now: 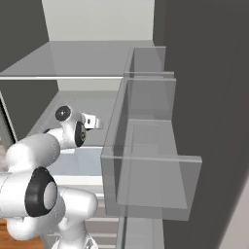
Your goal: Grab the lemon and lime from the fridge, place them in the blender, close the lid, and turn on the blender to create a marinade.
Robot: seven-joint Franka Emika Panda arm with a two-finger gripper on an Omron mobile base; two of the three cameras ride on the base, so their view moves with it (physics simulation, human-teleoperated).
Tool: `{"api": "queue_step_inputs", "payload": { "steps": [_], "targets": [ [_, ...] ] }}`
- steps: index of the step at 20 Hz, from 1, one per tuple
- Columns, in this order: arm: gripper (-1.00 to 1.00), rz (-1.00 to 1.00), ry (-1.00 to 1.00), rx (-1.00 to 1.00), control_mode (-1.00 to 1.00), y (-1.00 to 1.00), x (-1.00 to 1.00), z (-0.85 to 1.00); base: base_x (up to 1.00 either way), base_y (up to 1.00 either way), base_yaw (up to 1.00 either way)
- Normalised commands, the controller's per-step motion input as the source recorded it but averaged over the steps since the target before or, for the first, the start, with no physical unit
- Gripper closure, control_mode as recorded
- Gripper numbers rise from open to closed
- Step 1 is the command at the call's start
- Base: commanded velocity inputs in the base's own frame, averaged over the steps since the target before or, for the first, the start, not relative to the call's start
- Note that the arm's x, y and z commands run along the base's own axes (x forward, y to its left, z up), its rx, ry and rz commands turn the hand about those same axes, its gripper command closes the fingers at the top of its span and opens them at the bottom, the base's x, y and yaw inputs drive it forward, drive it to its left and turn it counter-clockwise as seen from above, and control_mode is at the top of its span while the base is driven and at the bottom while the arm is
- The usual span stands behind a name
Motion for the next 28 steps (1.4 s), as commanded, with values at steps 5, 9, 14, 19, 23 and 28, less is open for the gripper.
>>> {"api": "queue_step_inputs", "payload": {
  "steps": [5,9,14,19,23,28],
  "targets": [
    [1.0,-0.05,-0.01,0.04,-1.0,0.0,-1.0,0.93,0.0,0.0,0.0],
    [1.0,-0.02,0.06,0.1,-1.0,-0.01,-1.0,1.0,0.0,0.0,0.0],
    [1.0,0.0,0.15,0.17,-1.0,-0.07,-1.0,1.0,0.0,0.0,0.0],
    [1.0,0.0,0.1,0.1,-1.0,-0.08,-0.92,0.68,0.0,0.0,0.0],
    [1.0,0.01,0.01,0.0,-1.0,0.06,-0.45,0.0,0.0,0.0,0.0],
    [1.0,0.0,-0.03,0.0,1.0,0.01,-0.36,0.0,-0.6,0.13,0.07]
  ]
}}
